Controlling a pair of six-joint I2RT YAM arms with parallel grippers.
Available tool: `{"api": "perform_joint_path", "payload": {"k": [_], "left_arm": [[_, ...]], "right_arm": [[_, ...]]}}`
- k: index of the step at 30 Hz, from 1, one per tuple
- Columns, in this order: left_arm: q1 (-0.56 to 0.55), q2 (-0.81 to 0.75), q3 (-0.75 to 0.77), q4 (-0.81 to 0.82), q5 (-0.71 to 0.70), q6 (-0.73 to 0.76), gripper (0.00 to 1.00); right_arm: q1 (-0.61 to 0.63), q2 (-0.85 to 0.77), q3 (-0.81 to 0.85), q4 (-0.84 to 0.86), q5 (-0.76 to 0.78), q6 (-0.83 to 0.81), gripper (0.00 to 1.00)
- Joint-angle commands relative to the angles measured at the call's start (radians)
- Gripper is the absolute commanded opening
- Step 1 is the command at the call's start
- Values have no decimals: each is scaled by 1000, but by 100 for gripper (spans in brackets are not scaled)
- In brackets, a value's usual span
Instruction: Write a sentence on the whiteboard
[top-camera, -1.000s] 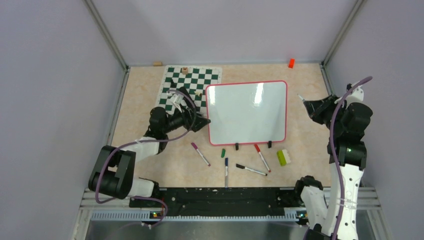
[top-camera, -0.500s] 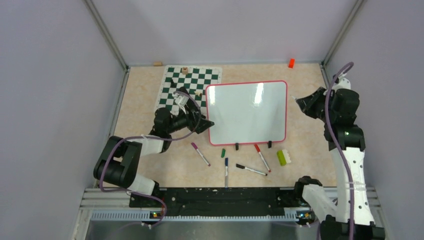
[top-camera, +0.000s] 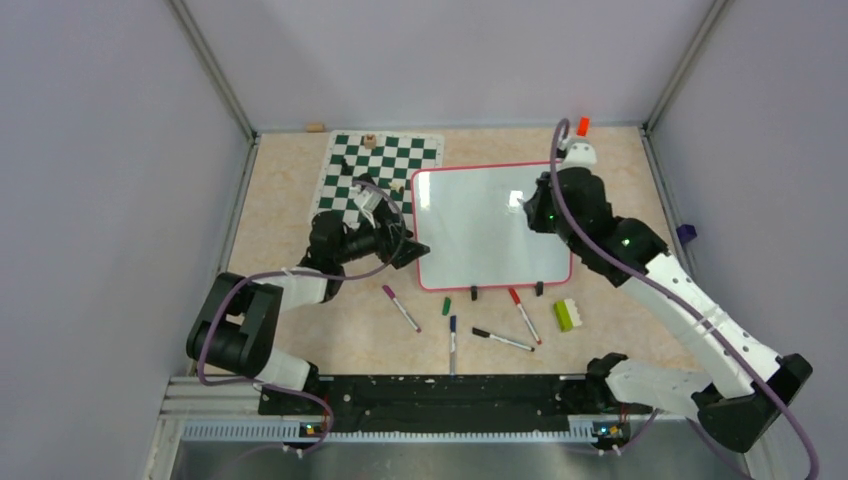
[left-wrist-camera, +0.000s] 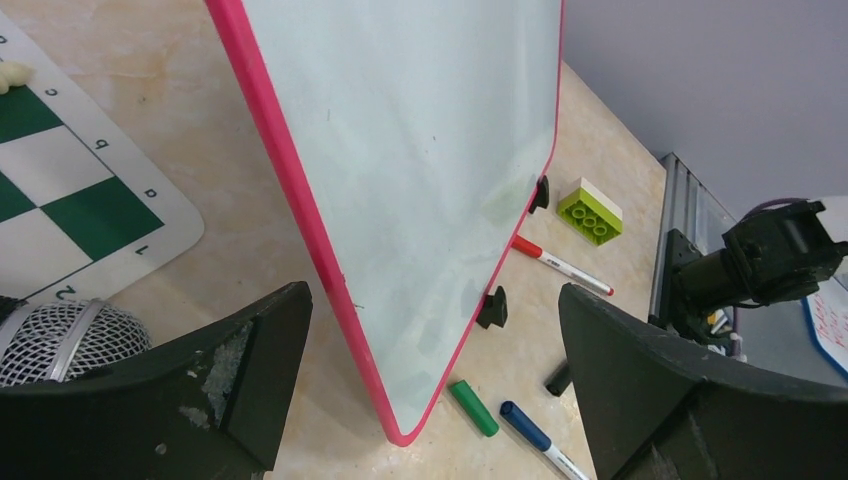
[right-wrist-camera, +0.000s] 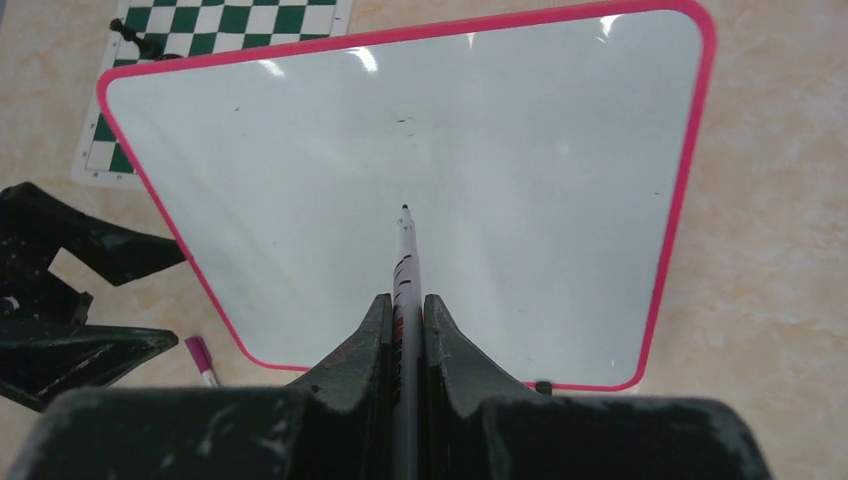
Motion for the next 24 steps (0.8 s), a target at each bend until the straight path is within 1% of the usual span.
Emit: {"api": "perform_joint_path", "payload": {"k": [1,5,6,8,9,14,18,24], "left_arm": [[-2,17,58,5,82,36,99],[-2,49,63,38,129,20,99],[-1,61,63,57,163,20,99],[0,90,65,119,182,-12,99],[3,105,76,126,191,-18,99],[10,171,162,34,242,-14,97],[15,155,149,6,210,15,96],[17,128,184,-152,196,111,96]], "right_arm": [[177,63,105,-29,289,33,0],[193,88,116,-32,250,50,0],[193,83,111,-32,252,53,0],[193,60,94,-24,245,59,0],[193,47,83,-15,235,60,0],[193,-30,28,-5,169,67,0],[193,-97,-8,-7,147,61,0],[193,-127,2,-27,164,23,0]]}}
